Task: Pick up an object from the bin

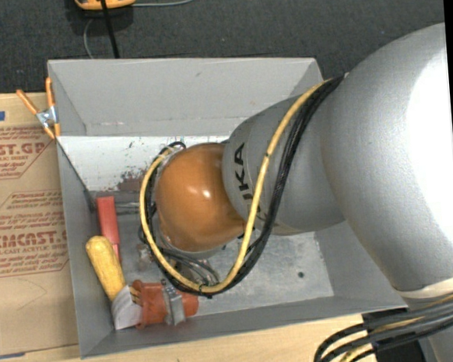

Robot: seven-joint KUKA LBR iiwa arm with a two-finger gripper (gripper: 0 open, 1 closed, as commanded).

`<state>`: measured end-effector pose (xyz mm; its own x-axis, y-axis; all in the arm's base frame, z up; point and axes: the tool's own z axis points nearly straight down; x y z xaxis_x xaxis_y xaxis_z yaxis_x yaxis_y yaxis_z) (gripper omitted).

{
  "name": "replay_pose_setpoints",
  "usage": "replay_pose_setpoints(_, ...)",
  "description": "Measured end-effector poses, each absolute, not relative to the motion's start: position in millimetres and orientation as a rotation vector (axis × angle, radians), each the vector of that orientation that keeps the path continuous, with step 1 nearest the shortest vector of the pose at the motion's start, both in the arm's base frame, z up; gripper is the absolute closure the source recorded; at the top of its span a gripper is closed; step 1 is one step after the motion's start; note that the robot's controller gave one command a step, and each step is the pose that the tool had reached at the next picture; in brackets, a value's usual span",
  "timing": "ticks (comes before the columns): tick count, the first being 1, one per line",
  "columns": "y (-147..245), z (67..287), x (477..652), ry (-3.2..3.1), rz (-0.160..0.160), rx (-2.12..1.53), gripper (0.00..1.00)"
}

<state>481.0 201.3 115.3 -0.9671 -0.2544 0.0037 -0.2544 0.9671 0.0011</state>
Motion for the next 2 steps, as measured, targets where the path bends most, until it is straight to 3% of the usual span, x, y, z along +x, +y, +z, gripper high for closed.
replay_pose_setpoints(1, 207, 116, 482.2, -3.102, -0.002, 0.489, 0.00)
replay_pose_setpoints(2, 211, 71, 483.9, -3.106, -0.007, 0.550, 0.00)
